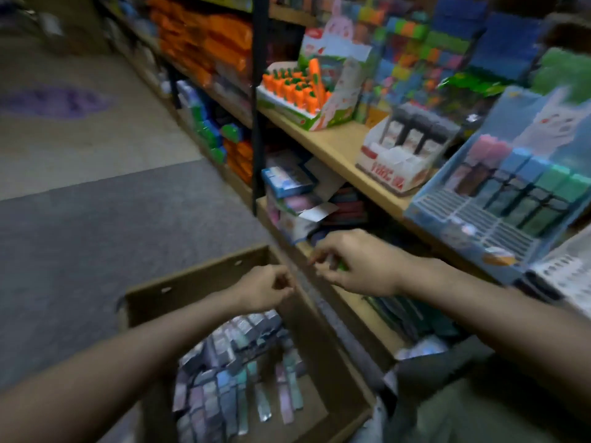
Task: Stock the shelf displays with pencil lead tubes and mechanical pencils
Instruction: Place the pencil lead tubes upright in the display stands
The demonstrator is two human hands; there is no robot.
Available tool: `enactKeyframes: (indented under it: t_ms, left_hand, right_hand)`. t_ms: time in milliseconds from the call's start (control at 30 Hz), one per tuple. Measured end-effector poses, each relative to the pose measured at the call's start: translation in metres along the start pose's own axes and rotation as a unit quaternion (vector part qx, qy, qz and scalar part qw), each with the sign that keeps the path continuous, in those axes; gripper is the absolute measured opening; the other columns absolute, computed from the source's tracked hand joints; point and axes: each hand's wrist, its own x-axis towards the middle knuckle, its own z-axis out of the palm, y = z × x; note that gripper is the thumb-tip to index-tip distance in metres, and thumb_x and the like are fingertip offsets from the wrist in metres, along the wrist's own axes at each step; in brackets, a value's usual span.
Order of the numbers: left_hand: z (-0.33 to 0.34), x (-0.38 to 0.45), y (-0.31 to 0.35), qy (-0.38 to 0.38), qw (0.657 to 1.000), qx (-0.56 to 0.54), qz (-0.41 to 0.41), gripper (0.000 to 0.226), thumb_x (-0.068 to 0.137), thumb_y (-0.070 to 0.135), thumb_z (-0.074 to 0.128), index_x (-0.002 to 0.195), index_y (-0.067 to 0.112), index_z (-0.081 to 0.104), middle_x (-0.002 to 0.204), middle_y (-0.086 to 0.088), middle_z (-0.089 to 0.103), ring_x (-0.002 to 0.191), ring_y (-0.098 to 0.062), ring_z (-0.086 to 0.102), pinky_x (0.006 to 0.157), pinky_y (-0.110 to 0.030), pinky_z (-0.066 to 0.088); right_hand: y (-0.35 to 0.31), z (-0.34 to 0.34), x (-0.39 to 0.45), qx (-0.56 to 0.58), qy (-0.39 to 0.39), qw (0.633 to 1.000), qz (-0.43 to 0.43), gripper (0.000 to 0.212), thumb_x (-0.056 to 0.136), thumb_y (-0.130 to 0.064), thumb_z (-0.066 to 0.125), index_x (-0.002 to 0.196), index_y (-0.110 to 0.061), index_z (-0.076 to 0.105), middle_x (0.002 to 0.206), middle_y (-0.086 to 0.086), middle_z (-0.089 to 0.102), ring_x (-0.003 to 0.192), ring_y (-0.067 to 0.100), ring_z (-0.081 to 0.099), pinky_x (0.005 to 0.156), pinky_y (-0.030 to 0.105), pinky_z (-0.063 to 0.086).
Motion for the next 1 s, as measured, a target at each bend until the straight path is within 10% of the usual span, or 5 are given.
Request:
enactKeyframes:
  t_ms: [133,333,500,700,1000]
  left_hand:
    - [0.013,-0.053,-0.084,-0.015,0.978,-0.017,-0.209,0.015,0.09,0.018,0.063,0.104,0.012,0.067,0.109,-0.007,0.069,0.102,-0.021,0.064,0.086,-0.028,0.048]
    - [0.064,-0.086,-0.148,0.107,0.915,-0.115,-0.372,0.007,0.088,0.007,0.062,0.085,0.014,0.06,0.091,-0.009,0.066,0.093,-0.019,0.06,0.07,-0.02,0.041]
    - [0.12,-0.071,-0.169,0.181,0.852,-0.177,-0.458,0.045,0.087,0.008,0.062,0.13,0.004,0.053,0.133,-0.021,0.052,0.12,-0.037,0.053,0.101,-0.038,0.043]
    - [0.154,-0.061,-0.17,0.187,0.868,-0.06,-0.456,0.071,0.091,0.022,0.055,0.151,0.01,0.019,0.162,-0.013,-0.005,0.149,-0.028,-0.004,0.12,-0.032,0.003]
    - [0.159,-0.06,-0.168,0.285,0.854,-0.133,-0.415,0.051,0.089,-0.005,0.049,0.139,0.005,0.044,0.157,-0.011,0.024,0.147,-0.024,0.017,0.119,-0.028,0.013]
  right_hand:
    - [-0.021,0.083,0.049,0.046,-0.142,0.989,0.01,0.027,0.091,-0.03,0.063,0.116,-0.023,0.067,0.111,0.0,0.071,0.105,0.017,0.063,0.082,0.021,0.043]
    - [-0.026,0.208,0.083,0.169,-0.157,0.963,0.139,0.032,0.091,-0.018,0.059,0.122,-0.017,0.064,0.121,0.009,0.067,0.114,0.024,0.061,0.093,0.027,0.046]
    - [-0.031,0.282,0.097,0.196,-0.164,0.95,0.18,0.04,0.092,-0.018,0.059,0.132,-0.013,0.058,0.126,0.012,0.062,0.113,0.029,0.061,0.096,0.034,0.05]
    - [-0.042,0.337,0.114,0.189,-0.148,0.956,0.171,0.039,0.09,-0.019,0.061,0.128,-0.015,0.055,0.119,0.013,0.061,0.105,0.03,0.061,0.086,0.033,0.05]
    - [-0.051,0.361,0.108,0.273,-0.111,0.925,0.24,0.052,0.079,-0.008,0.075,0.125,-0.019,0.055,0.094,0.0,0.061,0.088,0.017,0.061,0.077,0.03,0.053]
